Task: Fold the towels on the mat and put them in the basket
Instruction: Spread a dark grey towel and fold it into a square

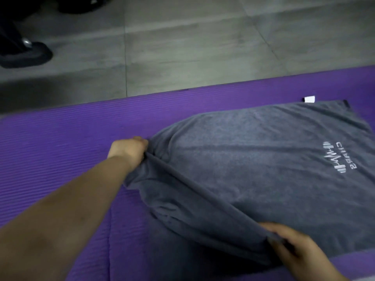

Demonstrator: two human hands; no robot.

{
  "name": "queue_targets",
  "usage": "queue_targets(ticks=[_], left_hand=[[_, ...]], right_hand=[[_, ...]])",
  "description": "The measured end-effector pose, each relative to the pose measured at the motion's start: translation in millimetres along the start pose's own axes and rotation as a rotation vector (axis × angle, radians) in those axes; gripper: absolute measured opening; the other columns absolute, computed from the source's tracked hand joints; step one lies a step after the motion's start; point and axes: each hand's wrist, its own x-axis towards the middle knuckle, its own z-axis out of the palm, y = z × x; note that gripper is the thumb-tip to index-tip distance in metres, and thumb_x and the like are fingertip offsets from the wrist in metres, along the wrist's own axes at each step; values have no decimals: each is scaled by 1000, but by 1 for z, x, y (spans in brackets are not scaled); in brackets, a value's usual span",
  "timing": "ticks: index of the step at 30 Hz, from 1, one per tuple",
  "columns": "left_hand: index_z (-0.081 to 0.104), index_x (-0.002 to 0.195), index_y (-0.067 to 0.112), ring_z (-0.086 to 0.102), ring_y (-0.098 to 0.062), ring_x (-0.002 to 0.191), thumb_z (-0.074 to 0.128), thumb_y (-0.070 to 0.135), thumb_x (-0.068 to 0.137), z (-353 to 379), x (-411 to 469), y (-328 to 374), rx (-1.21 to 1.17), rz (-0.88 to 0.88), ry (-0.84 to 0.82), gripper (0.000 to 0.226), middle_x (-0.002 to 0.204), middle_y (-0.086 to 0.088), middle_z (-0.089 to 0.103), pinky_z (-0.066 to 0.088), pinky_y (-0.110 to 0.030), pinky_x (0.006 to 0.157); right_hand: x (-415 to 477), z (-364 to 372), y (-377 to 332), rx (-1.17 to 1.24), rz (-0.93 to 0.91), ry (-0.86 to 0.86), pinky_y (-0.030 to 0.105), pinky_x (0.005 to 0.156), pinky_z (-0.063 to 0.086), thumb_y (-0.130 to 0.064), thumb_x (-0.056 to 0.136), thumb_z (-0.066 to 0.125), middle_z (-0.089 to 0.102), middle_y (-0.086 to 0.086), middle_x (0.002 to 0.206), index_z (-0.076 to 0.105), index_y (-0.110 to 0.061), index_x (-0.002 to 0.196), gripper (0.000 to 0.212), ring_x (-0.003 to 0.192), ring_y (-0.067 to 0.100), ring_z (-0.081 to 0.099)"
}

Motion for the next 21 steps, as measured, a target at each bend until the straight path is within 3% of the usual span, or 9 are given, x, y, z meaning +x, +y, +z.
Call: queue_targets(ticks=[3, 5, 9, 12, 14, 16, 18, 21], left_hand=[[52, 108, 9, 52, -33, 110, 43, 12, 91, -19, -3, 21, -417, -165, 80, 20, 121, -17, 55, 40, -36, 86], [54, 106, 5, 52, -36, 109, 46, 8, 89, -42, 3, 42, -519, -163, 195, 19, 119, -22, 54, 39, -37, 85], [55, 102, -1, 50, -41, 108, 47, 5, 87, -108, 27, 125, -585, 47, 451, 18, 116, -27, 51, 39, -40, 89], [50, 116, -6, 50, -35, 108, 53, 1, 85, -164, 41, 225, -769, 401, 552, 32, 125, -28, 45, 36, -22, 88], [34, 136, 3, 50, -26, 106, 58, -1, 83, -187, 27, 291, -899, 610, 466, 59, 144, -20, 25, 36, -10, 87], [22, 143, 8, 42, -26, 122, 57, 3, 84, -170, 9, 336, -910, 612, 342, 69, 150, -15, 14, 30, -18, 101], [27, 141, 10, 32, -24, 133, 55, 13, 88, -119, -17, 352, -839, 606, 218, 61, 148, -12, 25, 22, -21, 106], [49, 130, 16, 44, -20, 126, 41, 50, 80, -36, -67, 339, -663, 694, 41, 61, 137, -4, 45, 33, -26, 105]], right_hand=[[-4, -8, 26, 116, 236, 32, -6, 67, 38, 1, 81, 60, 59, -43, 71, 49, -75, 73, 77, 70, -28, 53], [-4, -17, 50, 134, 345, 94, -2, 62, 39, 8, 79, 61, 58, -39, 62, 50, -71, 66, 81, 63, -22, 54], [-15, -60, 91, 198, 473, 317, 0, 57, 38, 1, 79, 65, 57, -32, 50, 63, -31, 61, 37, 54, -18, 52], [-31, -114, 128, 192, 543, 622, -1, 57, 38, 9, 83, 57, 63, -10, 63, 64, 1, 83, 11, 52, -20, 50], [-42, -153, 161, 124, 604, 797, -2, 58, 36, 8, 85, 53, 61, 8, 83, 63, 9, 97, 16, 55, -19, 51], [-54, -182, 187, 76, 705, 891, 0, 57, 35, 8, 86, 50, 62, 17, 93, 62, 11, 104, 21, 74, -2, 54], [-60, -200, 207, 64, 798, 910, 7, 56, 36, 6, 87, 49, 61, 13, 95, 62, 9, 107, 24, 86, 14, 49], [-61, -212, 222, 27, 875, 892, 9, 56, 35, 1, 88, 51, 63, 16, 102, 61, 6, 111, 26, 89, 18, 50]])
